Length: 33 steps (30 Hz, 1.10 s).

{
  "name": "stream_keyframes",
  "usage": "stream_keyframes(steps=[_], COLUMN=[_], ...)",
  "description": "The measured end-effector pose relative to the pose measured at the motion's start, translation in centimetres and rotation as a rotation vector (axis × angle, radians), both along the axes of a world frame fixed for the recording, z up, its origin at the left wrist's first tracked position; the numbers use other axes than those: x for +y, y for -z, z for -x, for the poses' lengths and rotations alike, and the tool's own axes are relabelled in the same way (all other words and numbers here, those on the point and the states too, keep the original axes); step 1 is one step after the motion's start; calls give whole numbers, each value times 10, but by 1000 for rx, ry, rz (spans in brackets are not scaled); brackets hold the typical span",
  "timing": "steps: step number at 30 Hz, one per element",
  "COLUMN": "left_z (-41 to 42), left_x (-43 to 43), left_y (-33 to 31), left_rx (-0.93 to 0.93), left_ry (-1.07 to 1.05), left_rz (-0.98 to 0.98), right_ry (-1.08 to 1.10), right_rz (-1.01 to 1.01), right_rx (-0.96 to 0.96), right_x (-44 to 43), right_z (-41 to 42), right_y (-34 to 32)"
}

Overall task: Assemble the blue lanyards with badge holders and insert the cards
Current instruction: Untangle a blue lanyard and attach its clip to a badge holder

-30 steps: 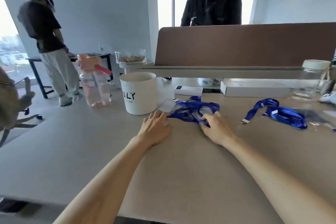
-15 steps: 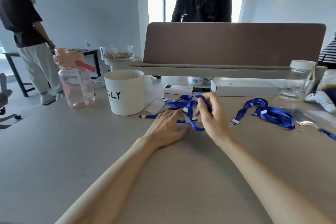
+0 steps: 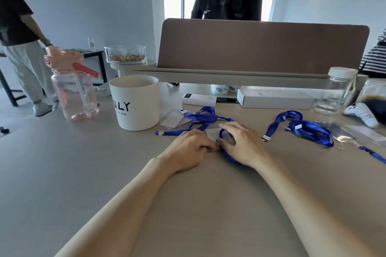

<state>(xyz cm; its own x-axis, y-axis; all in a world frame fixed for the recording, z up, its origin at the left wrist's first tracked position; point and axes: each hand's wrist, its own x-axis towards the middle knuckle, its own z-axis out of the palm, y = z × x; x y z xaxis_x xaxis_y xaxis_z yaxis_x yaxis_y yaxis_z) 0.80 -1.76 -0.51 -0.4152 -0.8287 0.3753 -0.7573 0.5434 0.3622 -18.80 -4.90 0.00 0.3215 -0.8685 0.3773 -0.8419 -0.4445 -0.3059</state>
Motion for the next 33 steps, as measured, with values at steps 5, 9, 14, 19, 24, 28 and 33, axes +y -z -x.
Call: stream_keyframes(steps=[5,9,14,19,24,28,33], left_z=[2,-3,-14,-18,-19,-15,-15], left_x=[7,2,-6,-6,-6,2,2], left_y=[-5,1,6,6,8,6,5], left_rx=[112,58,-57,-140,-94,-59,54], left_ry=[11,-68,-232,-595,-520,-221,-76], left_rz=[-76,-74,-47,-39,17,38,59], right_ry=[-125,-86,-59,-129,-200,-336,-416], right_rz=[-130,-112,-140,-306,-286,-5,204], right_rx=[41,195,201,277,198,81,-387], right_x=[9,19,27,32,34,33,44], right_z=[-2,1,7,8,5,-2,-16], right_y=[-9,-17,-23,-32,-34,-22,-32])
